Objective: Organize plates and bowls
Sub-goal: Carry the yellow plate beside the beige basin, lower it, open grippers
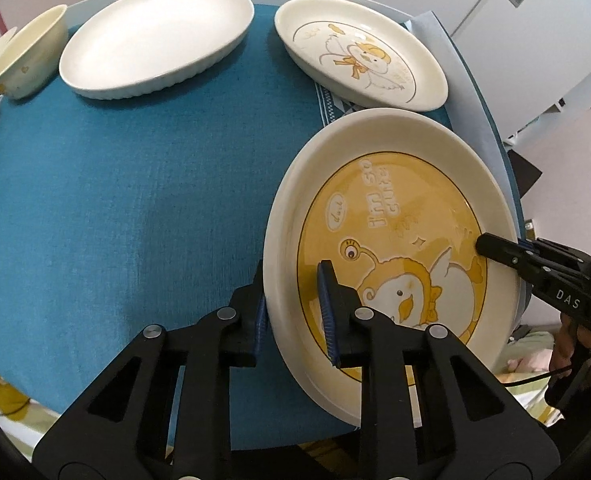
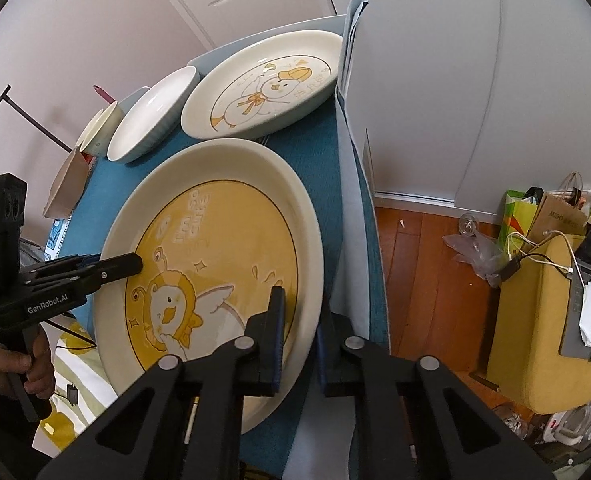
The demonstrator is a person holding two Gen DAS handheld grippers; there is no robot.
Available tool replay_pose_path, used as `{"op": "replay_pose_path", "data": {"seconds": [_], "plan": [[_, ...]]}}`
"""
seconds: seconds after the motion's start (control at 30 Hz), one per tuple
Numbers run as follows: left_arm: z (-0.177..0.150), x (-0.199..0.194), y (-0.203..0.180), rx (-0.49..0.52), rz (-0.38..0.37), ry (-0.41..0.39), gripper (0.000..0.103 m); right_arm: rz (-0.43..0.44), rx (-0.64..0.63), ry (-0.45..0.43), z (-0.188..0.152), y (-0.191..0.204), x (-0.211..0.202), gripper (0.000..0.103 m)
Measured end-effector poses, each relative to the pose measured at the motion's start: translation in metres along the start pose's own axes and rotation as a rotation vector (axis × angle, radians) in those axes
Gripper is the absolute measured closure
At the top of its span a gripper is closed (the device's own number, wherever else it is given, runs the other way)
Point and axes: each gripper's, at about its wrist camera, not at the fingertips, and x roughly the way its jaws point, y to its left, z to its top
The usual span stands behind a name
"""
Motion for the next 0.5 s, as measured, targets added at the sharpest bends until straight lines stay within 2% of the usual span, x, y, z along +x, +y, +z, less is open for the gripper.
{"op": "replay_pose_path", "data": {"seconds": [0.27,0.5], "plan": [[0.007,-0.007,-0.003,0.027,0.033,-0.025,0.083,-0.002,-0.014,-0.024,0.003,0.005,-0.006,0.091],[0.009,-0.023,0.007,0.037,0.01,-0.056,0.083,-0.022,-0.022,-0.063,0.006,0.019,-0.016,0.09]]}}
